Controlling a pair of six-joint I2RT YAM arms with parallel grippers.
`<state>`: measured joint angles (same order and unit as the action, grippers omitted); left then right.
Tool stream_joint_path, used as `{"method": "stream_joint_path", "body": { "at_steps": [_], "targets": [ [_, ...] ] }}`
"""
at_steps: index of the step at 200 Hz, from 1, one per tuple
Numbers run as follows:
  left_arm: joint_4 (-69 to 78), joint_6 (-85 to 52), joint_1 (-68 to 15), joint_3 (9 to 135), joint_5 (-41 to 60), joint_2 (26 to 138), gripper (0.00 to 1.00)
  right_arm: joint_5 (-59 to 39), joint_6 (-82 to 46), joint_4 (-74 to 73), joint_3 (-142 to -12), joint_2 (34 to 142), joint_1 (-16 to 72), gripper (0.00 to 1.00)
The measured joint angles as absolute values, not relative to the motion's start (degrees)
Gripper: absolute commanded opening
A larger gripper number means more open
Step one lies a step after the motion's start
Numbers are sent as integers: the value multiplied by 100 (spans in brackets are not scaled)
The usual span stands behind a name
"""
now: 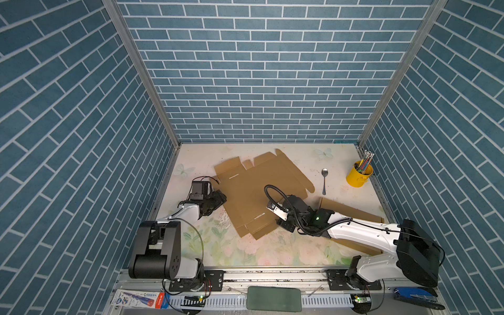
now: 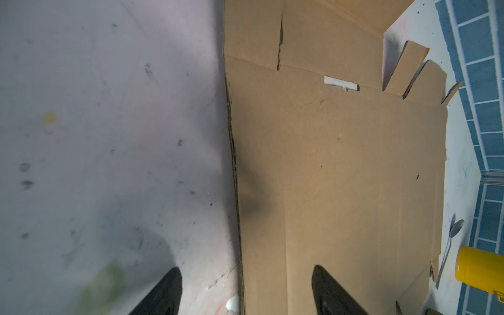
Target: Fold the paper box
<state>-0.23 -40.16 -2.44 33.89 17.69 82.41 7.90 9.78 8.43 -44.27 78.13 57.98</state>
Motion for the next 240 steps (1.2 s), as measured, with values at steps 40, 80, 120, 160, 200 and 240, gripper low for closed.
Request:
{"method": "stream_joint_path", "body": {
  "at_steps": [40,80,120,160,200,240],
  "targets": [
    [1109,-4353,-351,3304,1841,8711,64,768,246,775,-4436,7756,5352,60],
    [1905,-4646,-434,3142,1857,8980,47,777,-316,768,-4510,7778,5092,60],
    [2174,-4858,-497,3009,1831,9039,28,928,-668,845,-4591,7822,5011,60],
    [2128,-5083,-513,2967,1752,8755,5,1173,-1511,1361,-4895,7837,4558,63],
    [1610,-5295,-528,2965,1500,7669,0,1415,-2274,1994,-5009,7522,4453,63],
    [1387,-5765,-528,2598,910,6495,0,1358,-3216,2482,-5304,7419,4351,44]
  ]
}}
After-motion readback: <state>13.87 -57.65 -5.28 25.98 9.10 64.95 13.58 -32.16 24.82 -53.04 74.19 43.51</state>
